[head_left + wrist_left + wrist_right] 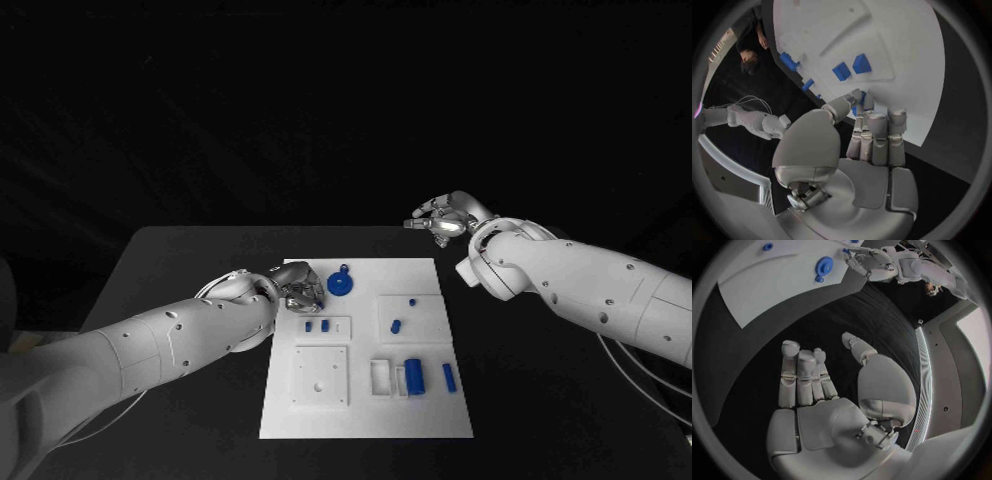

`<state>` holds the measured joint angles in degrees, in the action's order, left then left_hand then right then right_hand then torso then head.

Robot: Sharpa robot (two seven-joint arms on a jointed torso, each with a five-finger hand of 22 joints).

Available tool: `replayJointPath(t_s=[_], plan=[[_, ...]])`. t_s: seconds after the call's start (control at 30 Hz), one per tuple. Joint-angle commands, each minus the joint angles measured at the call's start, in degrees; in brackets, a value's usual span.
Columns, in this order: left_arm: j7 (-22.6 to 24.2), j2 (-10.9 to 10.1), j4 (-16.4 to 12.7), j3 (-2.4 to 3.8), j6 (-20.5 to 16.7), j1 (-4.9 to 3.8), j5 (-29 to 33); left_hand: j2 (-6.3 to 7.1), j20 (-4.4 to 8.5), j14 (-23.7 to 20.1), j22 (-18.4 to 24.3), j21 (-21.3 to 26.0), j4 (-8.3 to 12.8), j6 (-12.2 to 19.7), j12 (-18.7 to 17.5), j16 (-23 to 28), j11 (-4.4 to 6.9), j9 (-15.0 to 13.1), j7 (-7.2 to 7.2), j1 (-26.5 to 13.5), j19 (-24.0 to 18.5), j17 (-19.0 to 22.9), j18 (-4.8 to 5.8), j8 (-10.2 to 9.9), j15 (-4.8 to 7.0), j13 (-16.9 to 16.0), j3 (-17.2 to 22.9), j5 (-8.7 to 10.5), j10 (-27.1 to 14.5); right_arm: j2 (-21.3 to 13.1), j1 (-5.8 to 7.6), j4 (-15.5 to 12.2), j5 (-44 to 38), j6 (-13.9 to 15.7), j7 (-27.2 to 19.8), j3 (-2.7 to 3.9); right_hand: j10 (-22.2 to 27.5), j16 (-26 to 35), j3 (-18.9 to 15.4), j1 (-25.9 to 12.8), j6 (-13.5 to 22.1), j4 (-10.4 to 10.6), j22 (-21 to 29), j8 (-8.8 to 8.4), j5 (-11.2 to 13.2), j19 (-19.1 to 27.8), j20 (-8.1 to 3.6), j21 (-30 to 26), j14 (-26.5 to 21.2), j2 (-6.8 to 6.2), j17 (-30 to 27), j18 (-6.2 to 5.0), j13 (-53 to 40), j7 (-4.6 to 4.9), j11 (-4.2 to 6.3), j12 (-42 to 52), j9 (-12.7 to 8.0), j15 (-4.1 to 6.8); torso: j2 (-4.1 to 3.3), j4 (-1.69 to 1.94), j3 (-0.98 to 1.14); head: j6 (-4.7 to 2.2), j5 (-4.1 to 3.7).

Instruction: Assemble the parts on the task board

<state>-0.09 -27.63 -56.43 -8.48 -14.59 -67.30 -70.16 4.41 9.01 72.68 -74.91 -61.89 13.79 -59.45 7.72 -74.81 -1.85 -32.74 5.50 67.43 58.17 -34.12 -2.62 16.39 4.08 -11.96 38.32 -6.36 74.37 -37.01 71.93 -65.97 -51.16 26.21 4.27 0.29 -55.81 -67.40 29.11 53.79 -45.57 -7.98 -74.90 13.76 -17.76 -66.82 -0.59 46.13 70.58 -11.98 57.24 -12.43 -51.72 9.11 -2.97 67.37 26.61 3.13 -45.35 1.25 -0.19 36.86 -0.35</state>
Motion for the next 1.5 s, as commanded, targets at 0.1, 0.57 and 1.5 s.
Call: replayJointPath(t_s=[0.1,0.57,1.5], plan=[[0.8,0.4,-0.3,-0.53,-0.5,0.28,-1.9,-0.34,0.43,-0.1,-0.6,-0.2,0.0,-0.3,-0.3,-0.2,-0.36,0.0,0.32,-0.1,0.0,0.1,-6.14,0.2,0.20,0.1,0.3,-0.22,0.8,0.0,-0.02,-0.1,-0.2,-0.6,-0.6,0.02,0.3,-0.3,0.0,-0.3,-0.1,0.3,-1.1,0.39,-0.3,-0.1,-0.50,-0.3,-0.2,0.42,-0.1,-2.57,0.1,0.38,0.03,0.3,-0.1,0.27,-0.02,-0.03,0.04,0.07,-0.05],[1.2,-0.2,-2.2,-2.33,-4.7,0.27,-11.2,0.26,0.56,-0.1,-0.6,-0.2,0.3,-0.7,-0.4,-0.2,-0.22,0.0,0.19,0.2,-0.1,0.2,-5.98,0.3,0.33,-0.2,0.7,-0.68,1.4,0.0,-0.03,0.2,-0.2,-0.7,-0.6,0.02,0.3,-0.3,0.0,-0.3,-0.1,0.3,-1.1,0.39,-0.3,-0.1,-0.50,-0.3,-0.2,0.43,-0.1,-2.56,0.1,0.38,0.03,0.3,-0.1,0.28,0.01,0.06,0.06,0.11,-0.08],[-2.6,0.0,-3.7,-3.48,-5.3,0.24,-19.9,1.46,0.98,0.2,-0.6,-0.5,0.1,-2.0,-0.4,-0.7,0.22,0.0,-0.29,0.5,0.1,0.2,-5.74,0.7,0.75,-0.7,1.4,-2.38,2.7,0.0,-0.03,0.1,-0.2,-0.7,-0.6,0.02,0.3,-0.3,0.0,-0.4,-0.1,0.3,-1.1,0.40,-0.3,-0.1,-0.50,-0.3,-0.1,0.46,-0.1,-2.56,0.2,0.37,0.03,0.4,-0.1,0.28,-0.05,-0.05,0.03,-0.09,-0.01]])
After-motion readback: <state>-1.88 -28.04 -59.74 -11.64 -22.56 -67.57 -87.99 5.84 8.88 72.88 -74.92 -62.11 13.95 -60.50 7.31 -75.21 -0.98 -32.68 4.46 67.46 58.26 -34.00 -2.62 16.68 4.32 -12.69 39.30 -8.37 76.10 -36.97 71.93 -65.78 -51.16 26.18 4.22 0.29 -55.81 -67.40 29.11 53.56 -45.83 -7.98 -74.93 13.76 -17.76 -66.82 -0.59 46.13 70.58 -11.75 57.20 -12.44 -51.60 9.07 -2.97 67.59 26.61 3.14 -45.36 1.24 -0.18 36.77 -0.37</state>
